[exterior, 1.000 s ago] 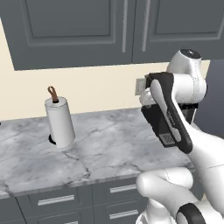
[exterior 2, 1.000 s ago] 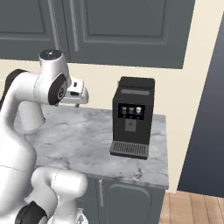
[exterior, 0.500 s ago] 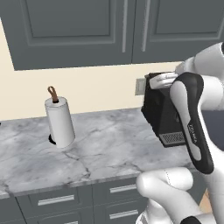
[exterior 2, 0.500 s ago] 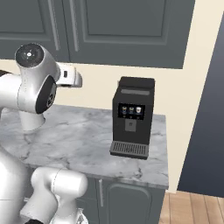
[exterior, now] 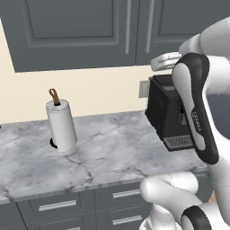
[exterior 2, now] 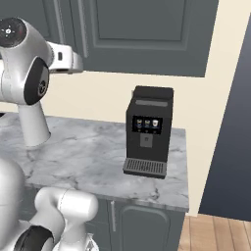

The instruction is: Open the cabinet. Pick the dish brush and place it next to the sink. Then close the cabinet.

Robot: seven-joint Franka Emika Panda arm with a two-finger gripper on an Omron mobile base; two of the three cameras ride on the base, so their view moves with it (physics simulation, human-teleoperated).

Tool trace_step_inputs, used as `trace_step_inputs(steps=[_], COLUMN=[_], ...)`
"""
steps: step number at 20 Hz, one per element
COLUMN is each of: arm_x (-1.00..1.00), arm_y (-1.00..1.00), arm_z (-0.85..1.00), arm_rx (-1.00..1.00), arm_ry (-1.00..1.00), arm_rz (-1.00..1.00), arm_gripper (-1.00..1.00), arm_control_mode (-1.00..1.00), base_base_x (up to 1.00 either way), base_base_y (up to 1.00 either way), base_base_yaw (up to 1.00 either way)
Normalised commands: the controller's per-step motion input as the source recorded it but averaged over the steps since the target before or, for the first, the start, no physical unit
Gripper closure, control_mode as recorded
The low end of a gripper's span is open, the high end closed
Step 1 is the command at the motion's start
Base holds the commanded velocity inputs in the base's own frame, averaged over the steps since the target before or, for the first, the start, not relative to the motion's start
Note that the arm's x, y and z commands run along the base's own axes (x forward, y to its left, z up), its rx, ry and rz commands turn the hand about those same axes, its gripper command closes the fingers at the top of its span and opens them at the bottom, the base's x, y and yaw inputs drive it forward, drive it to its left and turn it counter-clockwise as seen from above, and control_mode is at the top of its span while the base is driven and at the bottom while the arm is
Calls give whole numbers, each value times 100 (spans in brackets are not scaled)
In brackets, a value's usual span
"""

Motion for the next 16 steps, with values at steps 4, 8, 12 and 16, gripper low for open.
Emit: trace_step_inputs(steps=[4,8,12,16], arm_x=[0,12,29,54], arm_y=[2,0,0,0], arm_z=[52,47,4,0], arm_rx=[-11,-1,0,1], arm_ry=[0,0,0,0], arm_rz=[-2,-4,0,0], arm_gripper=[-100,-100,-100,-100], arm_control_mode=[-100,-100,-100,-100], base_base_x=[0,0,0,0], base_base_y=[0,0,0,0], base_base_yaw=[0,0,0,0])
